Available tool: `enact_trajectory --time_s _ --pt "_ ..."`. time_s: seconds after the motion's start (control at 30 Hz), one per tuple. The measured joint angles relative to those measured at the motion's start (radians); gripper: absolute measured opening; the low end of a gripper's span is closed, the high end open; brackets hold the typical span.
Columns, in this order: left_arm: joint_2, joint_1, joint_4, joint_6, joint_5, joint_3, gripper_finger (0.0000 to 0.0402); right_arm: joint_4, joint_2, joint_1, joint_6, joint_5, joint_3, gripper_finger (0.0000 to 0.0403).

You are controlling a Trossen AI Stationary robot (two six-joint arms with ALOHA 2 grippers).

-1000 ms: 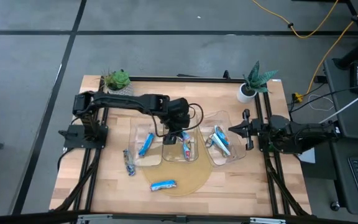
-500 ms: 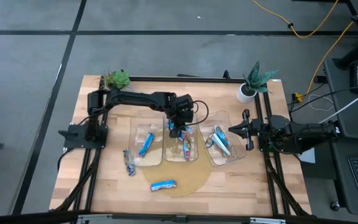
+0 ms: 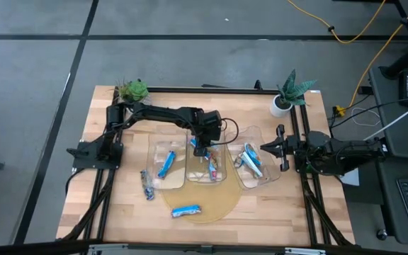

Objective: Pick and place Granola Bars by type
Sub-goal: Put the red granola bar into the middle transparent bin, then put the blue granola bar into the left transparent bin

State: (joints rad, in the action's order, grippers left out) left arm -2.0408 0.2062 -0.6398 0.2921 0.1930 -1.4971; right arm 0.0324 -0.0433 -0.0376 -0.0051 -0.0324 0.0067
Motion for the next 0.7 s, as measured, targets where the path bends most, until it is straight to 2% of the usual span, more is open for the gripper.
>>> enact_trajectory --time_s 0.23,0.37,0.5,0.7 --pt "-0.001 -0.021 -0.066 0.007 0.013 -0.069 0.0135 0.0 0.0 0.0 0.0 0.0 0.0 0.0031" --pt "0.002 -0.033 -0.137 0.008 -0.03 -0.166 0.0169 0.0 0.0 0.0 0.0 0.0 0.0 0.0031" --pt "0.014 -0.041 -0.21 0.02 -0.059 -0.262 0.0181 0.0 0.0 0.0 0.0 0.0 0.0 0.0031" --pt "0.08 -0.059 -0.288 -0.01 -0.092 -0.361 0.0174 -0.001 -0.001 0.0 0.0 0.0 0.0 0.0031"
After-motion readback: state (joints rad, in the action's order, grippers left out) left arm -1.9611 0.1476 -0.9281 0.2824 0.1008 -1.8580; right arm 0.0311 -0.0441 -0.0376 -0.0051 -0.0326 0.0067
